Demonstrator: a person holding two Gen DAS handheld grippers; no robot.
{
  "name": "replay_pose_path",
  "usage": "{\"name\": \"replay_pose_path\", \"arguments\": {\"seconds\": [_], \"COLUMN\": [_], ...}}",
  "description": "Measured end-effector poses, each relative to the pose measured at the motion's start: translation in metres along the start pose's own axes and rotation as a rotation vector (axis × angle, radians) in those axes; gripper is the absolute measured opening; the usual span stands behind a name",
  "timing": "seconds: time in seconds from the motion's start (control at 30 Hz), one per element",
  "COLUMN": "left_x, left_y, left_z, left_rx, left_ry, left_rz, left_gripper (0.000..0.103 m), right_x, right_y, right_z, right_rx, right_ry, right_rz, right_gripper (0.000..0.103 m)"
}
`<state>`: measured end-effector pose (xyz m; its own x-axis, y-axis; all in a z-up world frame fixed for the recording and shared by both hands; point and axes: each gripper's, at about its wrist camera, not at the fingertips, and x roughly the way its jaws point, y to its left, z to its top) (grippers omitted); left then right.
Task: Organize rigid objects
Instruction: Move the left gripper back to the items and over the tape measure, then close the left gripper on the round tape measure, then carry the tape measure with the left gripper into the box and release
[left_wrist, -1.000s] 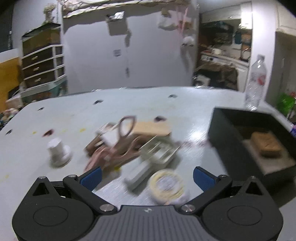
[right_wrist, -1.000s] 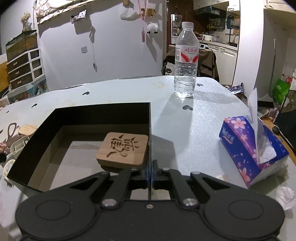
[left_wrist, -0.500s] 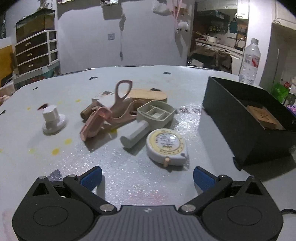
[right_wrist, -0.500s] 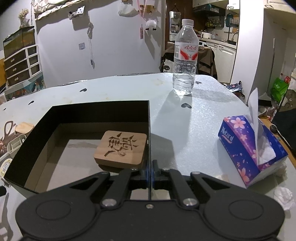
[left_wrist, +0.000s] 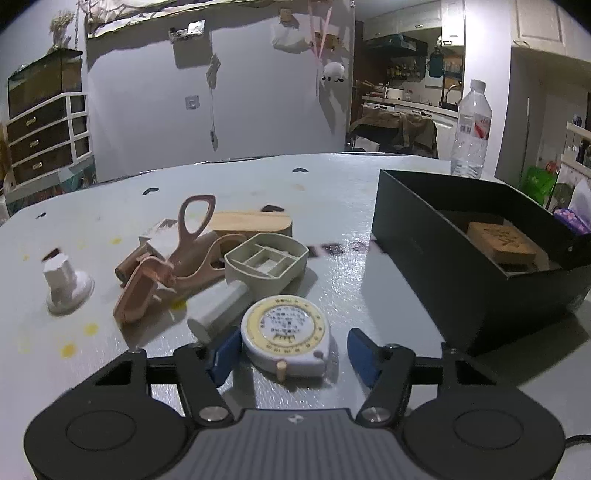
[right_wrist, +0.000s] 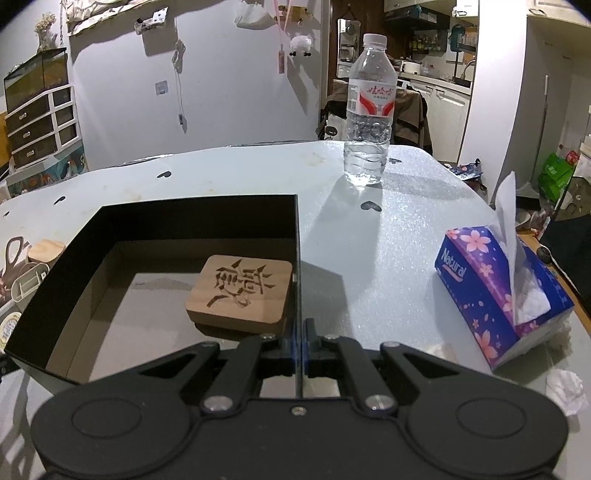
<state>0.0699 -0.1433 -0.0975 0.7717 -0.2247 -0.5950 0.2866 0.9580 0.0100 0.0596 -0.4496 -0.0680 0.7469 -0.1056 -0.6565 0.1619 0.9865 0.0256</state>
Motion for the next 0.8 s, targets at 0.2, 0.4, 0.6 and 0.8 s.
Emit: {"name": "replay_pose_path", "arguments": {"seconds": [0.2, 0.4, 0.6, 0.8], "left_x": [0.001, -0.001, -0.014, -0.027], "left_y": [0.003, 0.004, -0.005, -0.017], "left_z": [0.001, 0.000, 0.008, 0.045], "left_rx": [-0.008, 0.009, 0.038, 0.033], "left_ry": [-0.004, -0.008, -0.033, -0.138], "left_rz": [0.005, -0.005, -0.091, -0.222], "left_gripper": [0.055, 0.053, 0.053, 0.053], "right_x": [0.001, 0.002, 0.001, 0.000], "right_y": [0.000, -0.001, 0.001, 0.001], "right_z": [0.000, 0.001, 0.001, 0.000], "right_rx": [0.001, -0.005, -0.009, -0.016], "right_ry": [0.000, 0.001, -0.007, -0.012], "right_rz": [0.000, -0.003, -0.004, -0.006], "right_gripper": [0.004, 0.004, 0.004, 0.004]}}
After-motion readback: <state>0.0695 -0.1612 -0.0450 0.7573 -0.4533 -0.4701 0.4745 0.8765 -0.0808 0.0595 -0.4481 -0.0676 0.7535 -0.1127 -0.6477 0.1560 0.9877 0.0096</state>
